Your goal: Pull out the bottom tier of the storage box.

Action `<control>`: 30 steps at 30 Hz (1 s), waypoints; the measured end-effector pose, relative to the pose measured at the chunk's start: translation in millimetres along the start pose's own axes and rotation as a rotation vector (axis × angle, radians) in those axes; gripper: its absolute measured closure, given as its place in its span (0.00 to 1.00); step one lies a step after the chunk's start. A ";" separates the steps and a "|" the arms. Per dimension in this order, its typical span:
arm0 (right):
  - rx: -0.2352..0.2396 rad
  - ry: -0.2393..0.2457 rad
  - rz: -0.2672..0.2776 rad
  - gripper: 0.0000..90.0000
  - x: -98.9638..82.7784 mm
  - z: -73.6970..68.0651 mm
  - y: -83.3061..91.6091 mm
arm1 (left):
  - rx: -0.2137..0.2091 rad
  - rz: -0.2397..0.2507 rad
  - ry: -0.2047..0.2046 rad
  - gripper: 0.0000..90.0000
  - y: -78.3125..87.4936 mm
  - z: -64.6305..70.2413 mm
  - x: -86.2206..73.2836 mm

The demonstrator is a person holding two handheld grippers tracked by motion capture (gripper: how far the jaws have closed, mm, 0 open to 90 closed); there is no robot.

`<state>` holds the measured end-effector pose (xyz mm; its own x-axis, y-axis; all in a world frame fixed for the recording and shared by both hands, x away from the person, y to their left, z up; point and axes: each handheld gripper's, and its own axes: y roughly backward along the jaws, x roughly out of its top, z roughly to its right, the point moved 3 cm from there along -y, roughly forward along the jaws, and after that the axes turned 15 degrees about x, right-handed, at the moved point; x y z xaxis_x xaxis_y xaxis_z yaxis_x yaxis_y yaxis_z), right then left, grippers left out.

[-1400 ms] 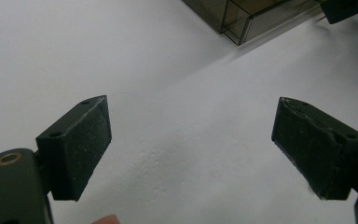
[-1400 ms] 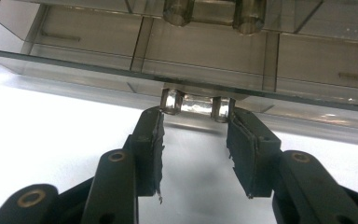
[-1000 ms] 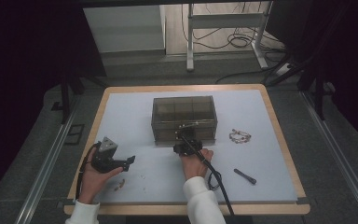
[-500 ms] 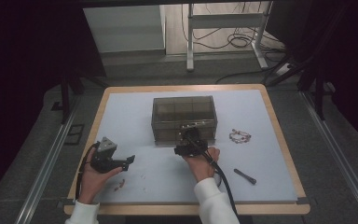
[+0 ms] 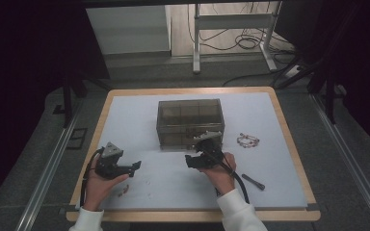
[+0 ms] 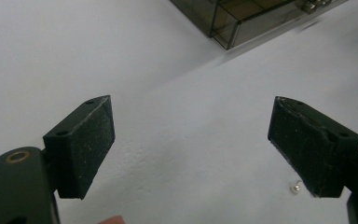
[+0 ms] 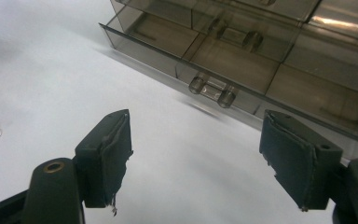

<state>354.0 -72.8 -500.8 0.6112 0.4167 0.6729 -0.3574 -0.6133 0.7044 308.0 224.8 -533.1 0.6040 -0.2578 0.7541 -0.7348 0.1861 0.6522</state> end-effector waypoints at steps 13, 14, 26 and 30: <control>0.027 0.047 0.040 0.28 -16.8 14.9 28.4 | -0.002 0.044 -0.004 0.16 4.3 10.9 2.5; 0.025 0.046 0.040 0.28 -18.4 17.4 30.1 | -0.002 0.046 -0.004 0.16 4.5 11.4 2.7; 0.035 0.061 0.056 0.28 -26.3 34.8 45.7 | -0.043 0.070 -0.009 0.18 4.0 20.9 10.7; 0.036 0.060 0.062 0.29 -28.4 41.2 51.2 | -0.047 0.073 -0.023 0.18 1.8 25.3 12.4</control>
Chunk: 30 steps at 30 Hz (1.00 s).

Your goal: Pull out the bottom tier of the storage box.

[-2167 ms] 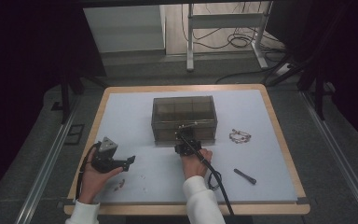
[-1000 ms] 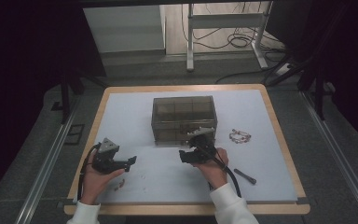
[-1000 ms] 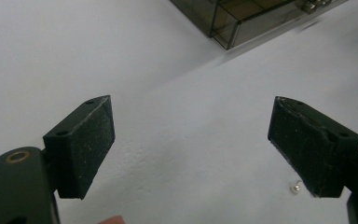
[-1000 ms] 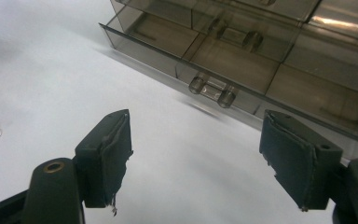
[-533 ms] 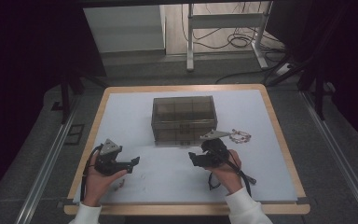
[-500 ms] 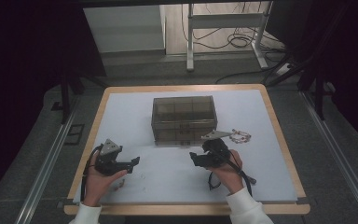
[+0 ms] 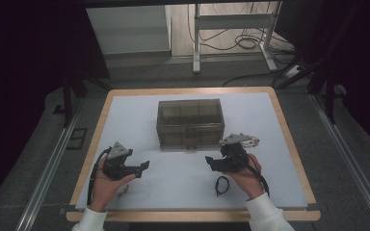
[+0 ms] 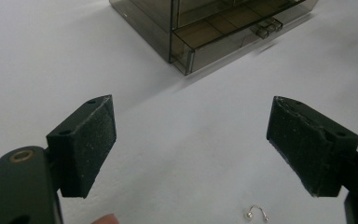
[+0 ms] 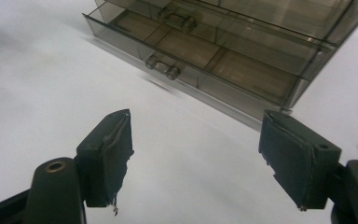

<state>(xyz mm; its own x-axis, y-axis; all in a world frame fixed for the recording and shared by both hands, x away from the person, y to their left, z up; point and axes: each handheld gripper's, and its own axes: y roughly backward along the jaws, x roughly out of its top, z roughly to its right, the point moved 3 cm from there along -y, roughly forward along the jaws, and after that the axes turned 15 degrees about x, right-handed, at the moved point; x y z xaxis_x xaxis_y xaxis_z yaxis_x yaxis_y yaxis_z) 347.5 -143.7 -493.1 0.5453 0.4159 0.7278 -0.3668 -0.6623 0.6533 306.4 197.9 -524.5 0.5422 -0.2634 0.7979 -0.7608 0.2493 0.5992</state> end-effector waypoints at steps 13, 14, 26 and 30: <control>-0.019 -0.002 -0.003 0.29 0.3 14.0 4.0 | -0.048 -0.029 -0.008 0.24 -4.0 2.2 12.3; -0.024 0.001 0.000 0.29 0.6 15.2 4.1 | -0.048 -0.027 -0.012 0.24 -4.5 2.5 13.5; -0.043 0.001 0.007 0.31 2.9 29.4 5.8 | -0.045 -0.028 -0.027 0.27 -13.6 3.4 25.2; -0.050 -0.005 0.004 0.33 2.6 34.0 4.9 | -0.046 -0.021 -0.030 0.29 -15.8 2.8 27.5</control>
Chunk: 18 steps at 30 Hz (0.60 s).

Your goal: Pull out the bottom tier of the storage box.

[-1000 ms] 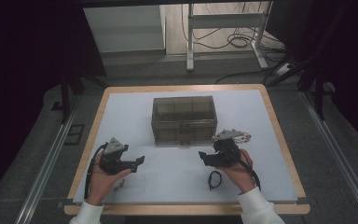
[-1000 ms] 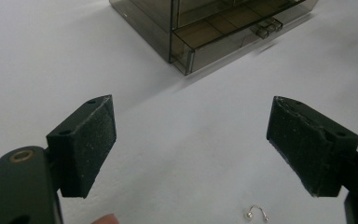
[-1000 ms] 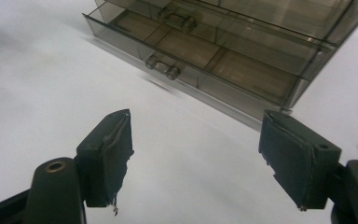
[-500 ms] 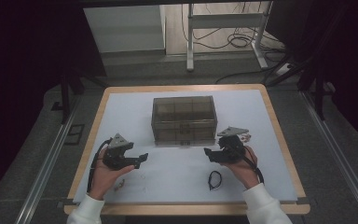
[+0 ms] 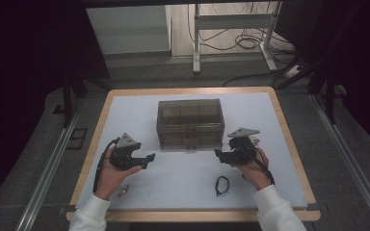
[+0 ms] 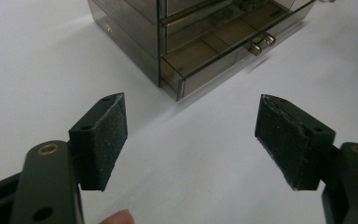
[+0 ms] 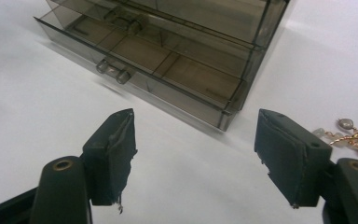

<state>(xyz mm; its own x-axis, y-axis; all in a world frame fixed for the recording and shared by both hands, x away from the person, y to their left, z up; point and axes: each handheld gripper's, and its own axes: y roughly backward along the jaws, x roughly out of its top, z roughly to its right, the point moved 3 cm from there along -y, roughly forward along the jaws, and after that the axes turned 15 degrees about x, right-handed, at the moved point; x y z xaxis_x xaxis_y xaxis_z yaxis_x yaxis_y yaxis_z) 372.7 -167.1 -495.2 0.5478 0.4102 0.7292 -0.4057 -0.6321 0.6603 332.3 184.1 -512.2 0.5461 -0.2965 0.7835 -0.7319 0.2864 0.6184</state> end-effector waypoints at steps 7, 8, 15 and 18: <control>0.005 0.015 -0.016 0.38 0.2 6.3 -4.4 | 0.010 -0.010 -0.012 0.36 -8.2 -1.4 0.2; 0.008 0.015 -0.021 0.39 0.2 7.5 -5.4 | 0.010 -0.011 -0.013 0.36 -9.6 -1.4 0.4; 0.011 0.010 -0.038 0.42 0.2 15.8 -11.5 | 0.007 -0.023 -0.032 0.38 -19.9 0.4 5.4; 0.005 0.023 -0.048 0.44 0.2 17.3 -14.8 | 0.007 -0.038 -0.040 0.40 -26.3 0.1 6.0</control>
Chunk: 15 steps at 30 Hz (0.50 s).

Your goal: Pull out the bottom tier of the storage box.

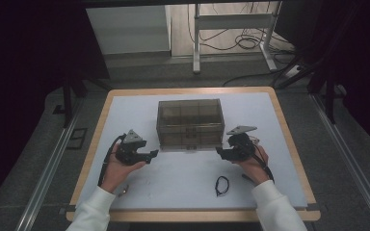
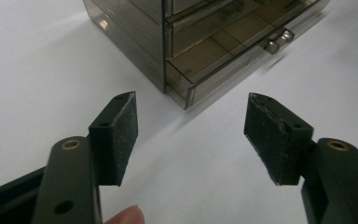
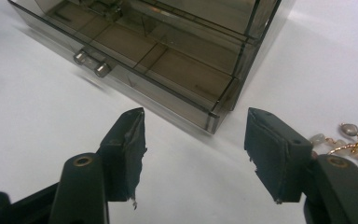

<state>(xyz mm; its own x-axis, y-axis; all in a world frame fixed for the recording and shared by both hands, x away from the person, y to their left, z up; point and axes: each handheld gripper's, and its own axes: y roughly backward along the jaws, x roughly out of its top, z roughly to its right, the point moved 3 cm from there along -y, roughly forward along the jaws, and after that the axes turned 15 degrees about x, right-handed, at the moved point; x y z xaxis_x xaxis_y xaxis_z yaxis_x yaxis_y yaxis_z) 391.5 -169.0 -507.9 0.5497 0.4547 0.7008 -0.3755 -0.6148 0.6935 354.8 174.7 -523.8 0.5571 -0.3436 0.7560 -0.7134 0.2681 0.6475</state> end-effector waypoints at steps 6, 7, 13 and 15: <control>0.006 0.004 -0.008 0.49 -0.2 4.9 -3.4 | -0.012 -0.017 0.001 0.48 -10.0 1.7 0.1; 0.006 0.001 -0.008 0.50 -0.3 5.7 -4.0 | -0.015 -0.020 -0.001 0.50 -11.4 2.2 0.3; 0.014 -0.007 -0.017 0.53 -1.4 10.7 -8.5 | -0.021 -0.026 -0.022 0.54 -18.6 5.6 2.5; 0.012 -0.005 -0.021 0.54 -1.5 11.6 -10.3 | -0.024 -0.026 -0.025 0.56 -21.0 6.9 2.8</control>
<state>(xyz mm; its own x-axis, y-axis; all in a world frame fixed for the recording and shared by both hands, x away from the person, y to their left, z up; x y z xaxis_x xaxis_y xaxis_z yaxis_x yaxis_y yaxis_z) 403.2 -170.8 -518.1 0.5614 0.4642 0.6851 -0.3550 -0.6128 0.7060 368.4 161.9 -535.9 0.5645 -0.3735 0.7361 -0.6879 0.2801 0.6696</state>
